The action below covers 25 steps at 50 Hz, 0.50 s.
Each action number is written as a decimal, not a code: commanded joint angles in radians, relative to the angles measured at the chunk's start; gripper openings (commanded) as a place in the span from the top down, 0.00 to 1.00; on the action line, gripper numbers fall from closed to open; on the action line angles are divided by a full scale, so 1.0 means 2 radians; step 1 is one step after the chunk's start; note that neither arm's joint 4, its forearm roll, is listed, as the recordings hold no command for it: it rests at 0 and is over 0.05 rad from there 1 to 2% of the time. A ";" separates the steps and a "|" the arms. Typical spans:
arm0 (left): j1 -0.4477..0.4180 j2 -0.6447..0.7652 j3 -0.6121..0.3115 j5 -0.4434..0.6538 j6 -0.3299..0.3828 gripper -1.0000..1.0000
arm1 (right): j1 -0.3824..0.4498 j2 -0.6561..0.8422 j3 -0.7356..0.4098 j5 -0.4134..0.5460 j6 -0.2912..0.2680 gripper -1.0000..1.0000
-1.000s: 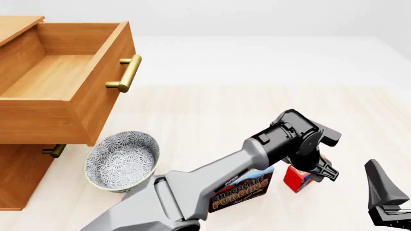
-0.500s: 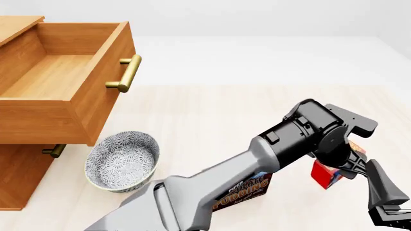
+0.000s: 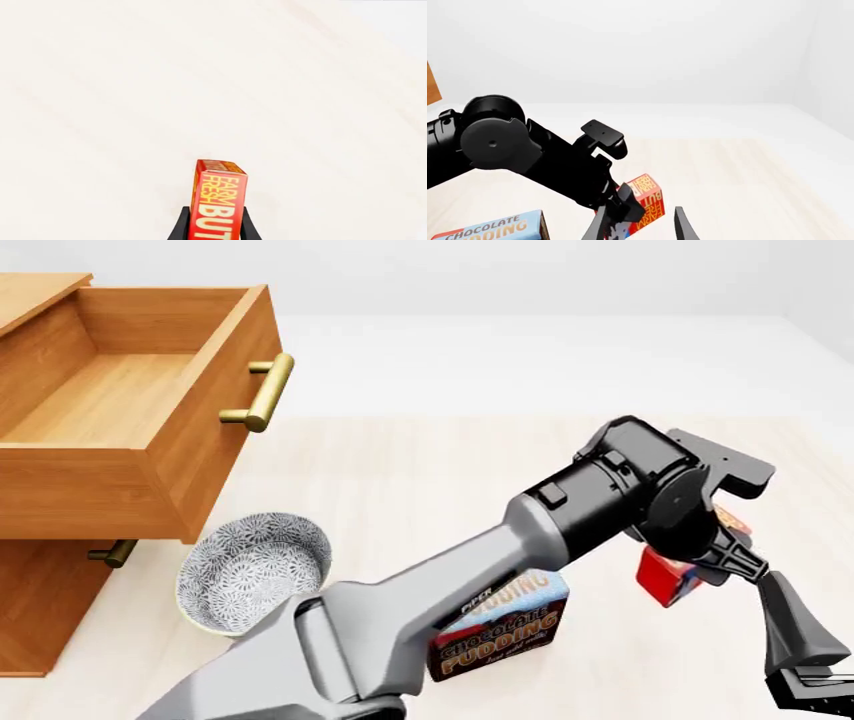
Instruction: Put the butter at the back in the top drawer of the cabinet and close it.
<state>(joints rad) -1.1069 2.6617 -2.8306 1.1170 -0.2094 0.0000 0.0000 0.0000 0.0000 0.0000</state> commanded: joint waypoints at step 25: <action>0.052 -0.134 0.115 -0.035 0.050 1.00 | 0.000 0.000 0.000 0.000 0.000 0.00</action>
<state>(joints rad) -1.0396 2.5047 -2.6909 1.0842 -0.1501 0.0000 0.0000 0.0000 0.0000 0.0000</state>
